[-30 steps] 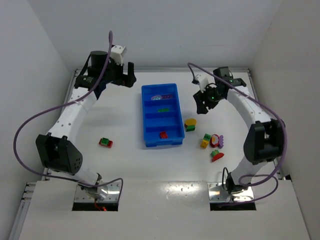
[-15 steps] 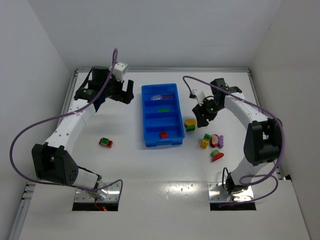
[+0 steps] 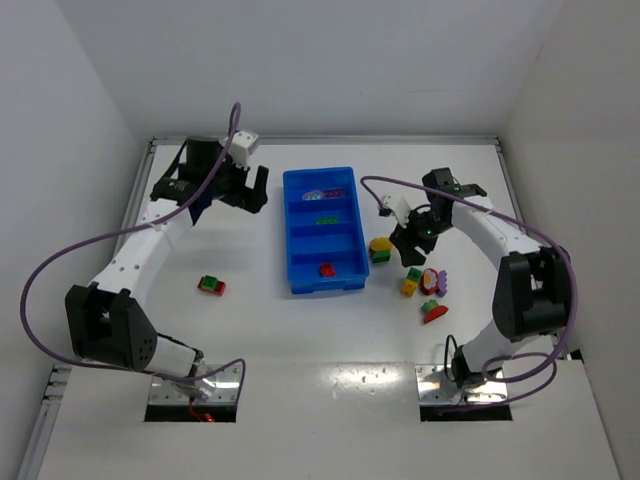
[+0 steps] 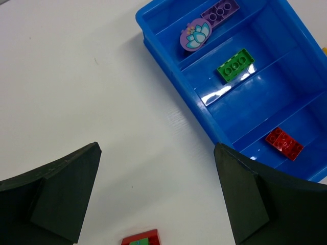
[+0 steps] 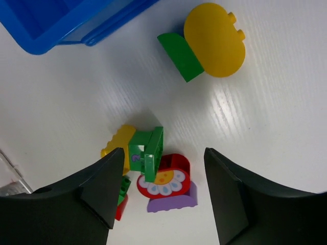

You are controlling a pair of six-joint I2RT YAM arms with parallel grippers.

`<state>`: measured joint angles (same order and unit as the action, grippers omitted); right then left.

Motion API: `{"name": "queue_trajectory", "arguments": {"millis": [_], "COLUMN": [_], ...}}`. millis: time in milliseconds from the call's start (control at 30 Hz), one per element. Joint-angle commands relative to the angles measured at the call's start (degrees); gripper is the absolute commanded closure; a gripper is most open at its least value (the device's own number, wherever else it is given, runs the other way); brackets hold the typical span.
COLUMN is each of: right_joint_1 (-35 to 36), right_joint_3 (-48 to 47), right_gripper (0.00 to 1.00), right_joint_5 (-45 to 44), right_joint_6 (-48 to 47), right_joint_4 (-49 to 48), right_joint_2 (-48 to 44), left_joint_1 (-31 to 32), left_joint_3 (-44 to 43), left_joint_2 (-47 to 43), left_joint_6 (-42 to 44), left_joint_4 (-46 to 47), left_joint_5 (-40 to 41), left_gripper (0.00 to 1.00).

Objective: Sort the legos into containers by color

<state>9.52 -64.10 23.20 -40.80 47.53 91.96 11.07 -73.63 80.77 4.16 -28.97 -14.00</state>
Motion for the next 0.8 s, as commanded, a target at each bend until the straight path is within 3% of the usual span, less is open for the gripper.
{"name": "queue_trajectory", "arguments": {"millis": [0,167,233,333,767], "right_joint_1": [0.3,0.4,0.9,2.0,5.9], "right_joint_3": [-5.1,-7.1,-11.0,-15.4,-18.0], "right_gripper": [0.35,0.27,0.22,0.0,0.0], "right_joint_5": [3.3,5.8,5.8,6.4,5.9], "right_joint_6": [-11.0,-22.2,-27.2,-30.1,-31.9], "right_joint_4": [1.6,0.1,4.2,8.6,7.9], "right_joint_2": [2.1,4.8,9.0,14.3,20.7], "left_joint_1": [-0.6,-0.6,-0.6,-0.6,-1.1], "left_joint_3": [0.1,-1.1,-1.1,-1.1,-1.6], "left_joint_2": [1.2,2.4,2.9,3.4,6.2], "left_joint_6": [1.2,1.2,1.7,1.7,2.8], "left_joint_4": [0.9,0.9,0.9,0.9,0.9], "left_joint_5": [-1.2,-0.7,-0.7,0.4,2.7], "left_gripper": [0.0,0.0,0.0,0.0,0.0]}}
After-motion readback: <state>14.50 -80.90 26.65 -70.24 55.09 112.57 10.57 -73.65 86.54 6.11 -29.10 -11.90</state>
